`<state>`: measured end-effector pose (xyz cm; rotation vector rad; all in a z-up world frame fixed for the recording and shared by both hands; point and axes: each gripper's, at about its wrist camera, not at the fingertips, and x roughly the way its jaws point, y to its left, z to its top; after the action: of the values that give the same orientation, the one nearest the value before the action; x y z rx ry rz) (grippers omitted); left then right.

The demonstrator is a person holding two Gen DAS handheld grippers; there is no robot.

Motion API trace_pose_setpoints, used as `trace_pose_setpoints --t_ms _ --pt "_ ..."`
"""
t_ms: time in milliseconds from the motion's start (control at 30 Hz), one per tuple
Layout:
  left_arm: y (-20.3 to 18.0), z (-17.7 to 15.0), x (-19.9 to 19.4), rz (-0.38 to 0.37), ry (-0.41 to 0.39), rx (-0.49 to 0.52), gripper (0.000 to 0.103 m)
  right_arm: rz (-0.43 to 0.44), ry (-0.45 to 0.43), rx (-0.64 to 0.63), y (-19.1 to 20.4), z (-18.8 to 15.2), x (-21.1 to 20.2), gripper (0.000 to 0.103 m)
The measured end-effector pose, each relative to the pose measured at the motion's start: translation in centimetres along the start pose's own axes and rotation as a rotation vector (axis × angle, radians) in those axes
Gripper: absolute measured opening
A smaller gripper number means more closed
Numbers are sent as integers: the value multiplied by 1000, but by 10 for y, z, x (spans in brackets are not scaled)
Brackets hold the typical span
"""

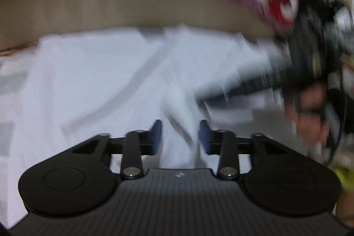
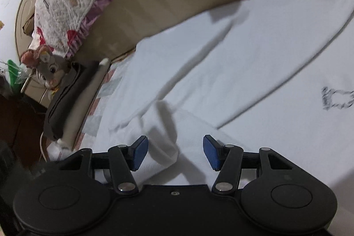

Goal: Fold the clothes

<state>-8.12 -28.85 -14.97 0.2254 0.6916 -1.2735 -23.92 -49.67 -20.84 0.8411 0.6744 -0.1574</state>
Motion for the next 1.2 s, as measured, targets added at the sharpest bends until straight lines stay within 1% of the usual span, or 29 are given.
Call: trace_pose_setpoints --t_ms 33,67,100,167,267,300,333,367,400,467,533,567,633,667,700,733,767,800,833,867,900,933,1000,1033,1067,1100,1133,1167,1200 --pt "11 6 -4 21 -45 -18 46 -2 18 -7 1 -2 4 61" --pt "22 9 -2 53 -65 -29 46 -4 29 -15 1 -3 8 61" --pt "33 12 4 87 -68 -38 46 -2 33 -25 2 -3 9 61" --pt "47 15 27 132 -26 -10 46 3 37 -45 5 -4 12 62" --pt "52 10 62 189 87 116 45 31 38 -31 3 -4 13 62" --pt "53 7 68 208 97 133 39 38 37 -25 2 -5 13 62" --pt "56 5 71 222 85 127 24 44 38 -24 1 -5 13 62" --pt "58 3 73 236 73 121 17 47 38 -22 1 -5 13 62" --pt "62 3 74 271 62 101 10 49 38 -20 0 -5 13 62" --pt "72 6 72 377 50 52 7 55 38 -17 -1 -6 14 63" --pt "79 5 66 491 55 58 7 62 37 -17 -2 -5 15 64" --pt "77 6 61 492 41 54 7 64 38 -17 -2 -6 15 64" --pt "67 10 44 393 -16 34 8 83 42 -2 -4 -5 15 64" --pt "56 12 35 322 -33 42 8 92 45 5 -4 -5 15 65" --pt "40 13 26 231 -39 68 14 117 55 21 -6 -6 15 65" --pt "23 14 17 140 -45 93 29 133 61 37 -7 -6 15 65" --pt "8 13 11 50 -33 114 39 148 68 52 -8 -6 16 64" --pt "-6 11 9 -39 -5 130 52 145 70 53 -8 -6 16 64" --pt "-19 7 9 -101 25 157 52 132 68 48 -7 -4 15 64" --pt "-31 1 12 -138 54 193 52 118 66 42 -6 -3 13 64" --pt "-41 -5 17 -139 79 234 54 96 60 38 -5 -2 11 65" --pt "-51 -12 24 -108 100 279 59 80 51 48 -7 -1 9 64" --pt "-59 -21 38 -25 135 314 64 50 33 69 -12 1 4 64" --pt "-59 -25 44 2 150 306 64 35 23 80 -15 2 1 64" --pt "-57 -28 50 -10 170 278 63 31 16 90 -18 4 0 64" --pt "-54 -29 56 -44 197 244 48 28 9 100 -21 5 -1 64" --pt "-52 -30 58 -57 203 221 34 24 2 110 -23 6 -2 64" --pt "-52 -29 58 -49 196 226 26 31 2 119 -26 6 -2 64" --pt "-53 -24 56 -29 191 241 11 38 2 126 -28 7 -1 64"
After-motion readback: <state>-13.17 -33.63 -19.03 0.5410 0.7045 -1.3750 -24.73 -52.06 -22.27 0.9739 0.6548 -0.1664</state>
